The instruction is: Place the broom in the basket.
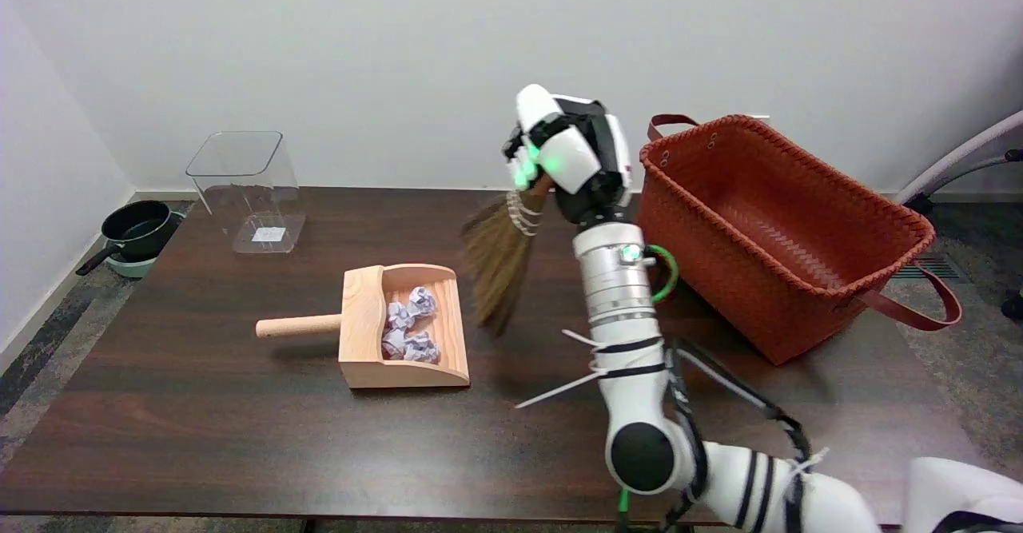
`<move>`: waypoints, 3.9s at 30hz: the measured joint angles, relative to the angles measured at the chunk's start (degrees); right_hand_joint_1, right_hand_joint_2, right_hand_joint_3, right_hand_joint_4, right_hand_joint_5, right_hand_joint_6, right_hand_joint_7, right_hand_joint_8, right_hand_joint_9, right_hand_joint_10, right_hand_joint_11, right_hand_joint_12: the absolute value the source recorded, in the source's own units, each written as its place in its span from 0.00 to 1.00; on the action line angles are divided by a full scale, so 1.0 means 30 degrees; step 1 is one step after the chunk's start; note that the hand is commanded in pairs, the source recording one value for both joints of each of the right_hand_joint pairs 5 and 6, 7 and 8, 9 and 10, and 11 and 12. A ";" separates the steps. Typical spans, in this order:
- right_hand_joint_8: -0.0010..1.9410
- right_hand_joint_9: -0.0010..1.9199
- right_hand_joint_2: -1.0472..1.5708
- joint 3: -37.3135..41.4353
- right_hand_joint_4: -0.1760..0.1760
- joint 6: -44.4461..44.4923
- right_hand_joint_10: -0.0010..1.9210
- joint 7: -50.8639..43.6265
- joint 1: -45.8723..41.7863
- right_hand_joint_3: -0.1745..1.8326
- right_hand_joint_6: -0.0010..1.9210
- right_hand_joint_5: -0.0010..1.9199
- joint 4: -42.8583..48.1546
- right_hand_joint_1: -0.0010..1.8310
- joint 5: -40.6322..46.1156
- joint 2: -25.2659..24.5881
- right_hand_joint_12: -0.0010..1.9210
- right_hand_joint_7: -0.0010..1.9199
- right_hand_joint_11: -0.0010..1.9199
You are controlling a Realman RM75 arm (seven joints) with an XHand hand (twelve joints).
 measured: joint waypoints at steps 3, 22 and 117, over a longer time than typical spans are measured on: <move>0.99 1.00 1.00 0.0311 0.50 -0.0088 1.00 -0.0002 -0.0451 0.83 1.00 1.00 -0.0470 0.52 -0.0078 0.0967 0.91 1.00 0.92; 0.98 1.00 1.00 0.2079 0.50 -0.0484 1.00 0.0062 -0.3238 0.70 1.00 1.00 -0.3296 0.53 -0.0941 0.4564 0.90 0.99 0.90; 0.97 0.99 1.00 2.2196 0.50 1.6712 0.99 0.8639 -0.8363 0.59 1.00 1.00 -0.4430 0.55 -0.0129 1.1611 0.89 0.98 0.89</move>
